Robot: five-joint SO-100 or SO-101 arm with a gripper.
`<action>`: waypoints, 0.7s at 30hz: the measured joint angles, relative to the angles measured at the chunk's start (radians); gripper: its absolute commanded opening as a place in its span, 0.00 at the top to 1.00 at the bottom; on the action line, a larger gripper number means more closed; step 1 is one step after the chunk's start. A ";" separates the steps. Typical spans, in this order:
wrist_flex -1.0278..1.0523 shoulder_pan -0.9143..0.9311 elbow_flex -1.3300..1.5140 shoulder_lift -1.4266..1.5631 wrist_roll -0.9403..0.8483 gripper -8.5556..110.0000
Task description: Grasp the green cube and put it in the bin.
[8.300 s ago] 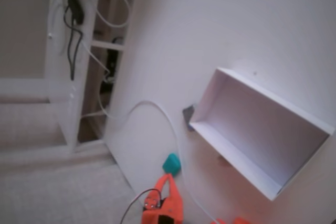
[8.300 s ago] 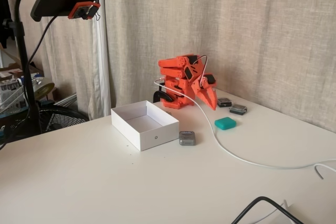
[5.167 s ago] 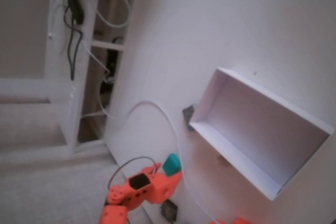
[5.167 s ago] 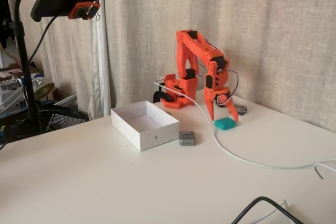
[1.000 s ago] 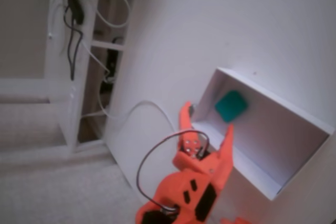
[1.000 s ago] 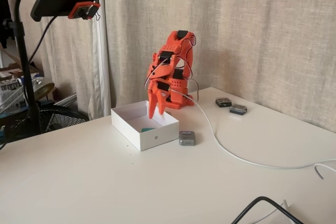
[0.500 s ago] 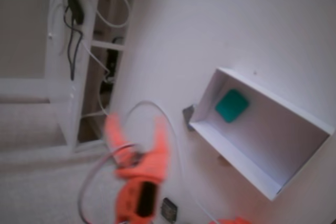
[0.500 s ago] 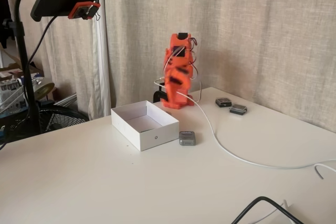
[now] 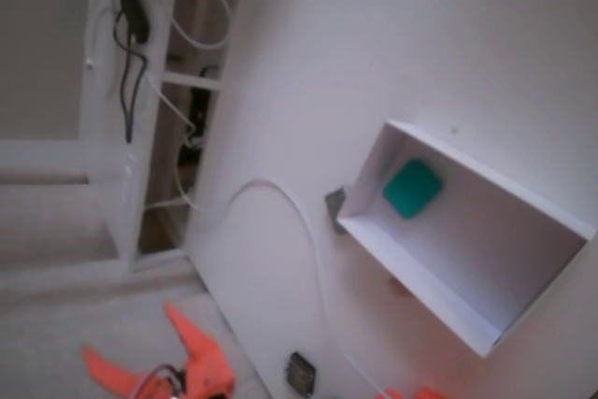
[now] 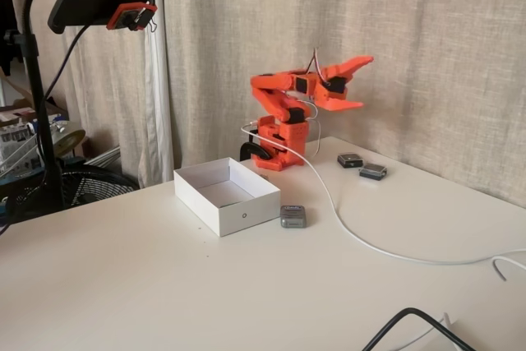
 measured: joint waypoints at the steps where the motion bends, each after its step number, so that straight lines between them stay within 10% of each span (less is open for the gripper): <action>1: 0.037 -0.020 0.017 0.040 0.021 0.62; 17: 0.815 -0.101 0.137 0.259 0.077 0.62; 21: 0.974 -0.101 0.137 0.259 0.064 0.77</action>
